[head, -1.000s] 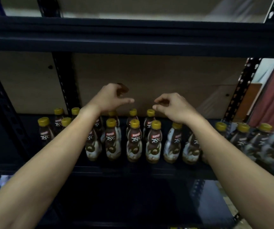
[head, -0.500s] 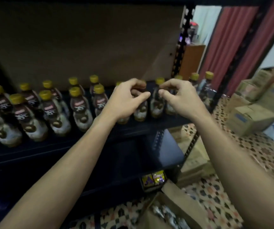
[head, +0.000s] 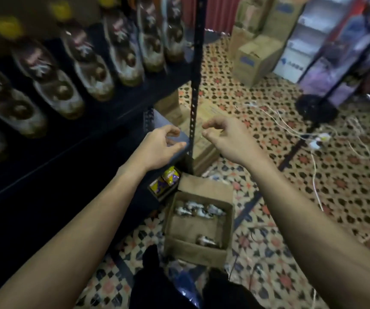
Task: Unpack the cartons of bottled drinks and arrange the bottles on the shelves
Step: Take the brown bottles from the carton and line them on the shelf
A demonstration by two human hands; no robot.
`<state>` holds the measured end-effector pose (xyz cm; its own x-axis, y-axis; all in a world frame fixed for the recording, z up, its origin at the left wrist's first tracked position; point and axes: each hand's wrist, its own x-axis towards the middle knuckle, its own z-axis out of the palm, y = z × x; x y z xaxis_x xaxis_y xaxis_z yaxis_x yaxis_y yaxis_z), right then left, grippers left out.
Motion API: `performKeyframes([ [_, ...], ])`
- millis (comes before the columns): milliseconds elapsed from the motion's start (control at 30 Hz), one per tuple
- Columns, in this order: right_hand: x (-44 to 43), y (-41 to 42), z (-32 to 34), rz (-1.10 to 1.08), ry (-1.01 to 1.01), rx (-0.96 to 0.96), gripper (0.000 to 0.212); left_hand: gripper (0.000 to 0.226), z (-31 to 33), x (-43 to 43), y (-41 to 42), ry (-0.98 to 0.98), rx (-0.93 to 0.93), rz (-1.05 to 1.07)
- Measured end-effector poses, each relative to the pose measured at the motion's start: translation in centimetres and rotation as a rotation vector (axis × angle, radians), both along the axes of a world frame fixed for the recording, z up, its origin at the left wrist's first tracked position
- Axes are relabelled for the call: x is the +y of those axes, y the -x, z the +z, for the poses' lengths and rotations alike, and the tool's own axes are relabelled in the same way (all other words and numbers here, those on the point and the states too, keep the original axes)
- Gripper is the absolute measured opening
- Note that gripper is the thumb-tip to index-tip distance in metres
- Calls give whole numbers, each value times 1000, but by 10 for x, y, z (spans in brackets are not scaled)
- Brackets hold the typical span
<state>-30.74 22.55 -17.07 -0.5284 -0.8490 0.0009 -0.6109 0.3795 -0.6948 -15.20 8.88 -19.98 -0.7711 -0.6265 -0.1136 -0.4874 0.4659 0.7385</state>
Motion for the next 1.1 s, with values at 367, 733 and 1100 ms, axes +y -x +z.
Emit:
performKeyframes([
  [367,29,38,-238,-36,-362,-96,29,41,-218,-5,81,-113,-195,-209],
  [733,56,55,-513,-121,-657,-277,22,42,-514,12,89,-152,-507,-367],
  [1100,99,48,-725,-185,-941,-398,27,48,-714,47,116,1,-527,-607],
])
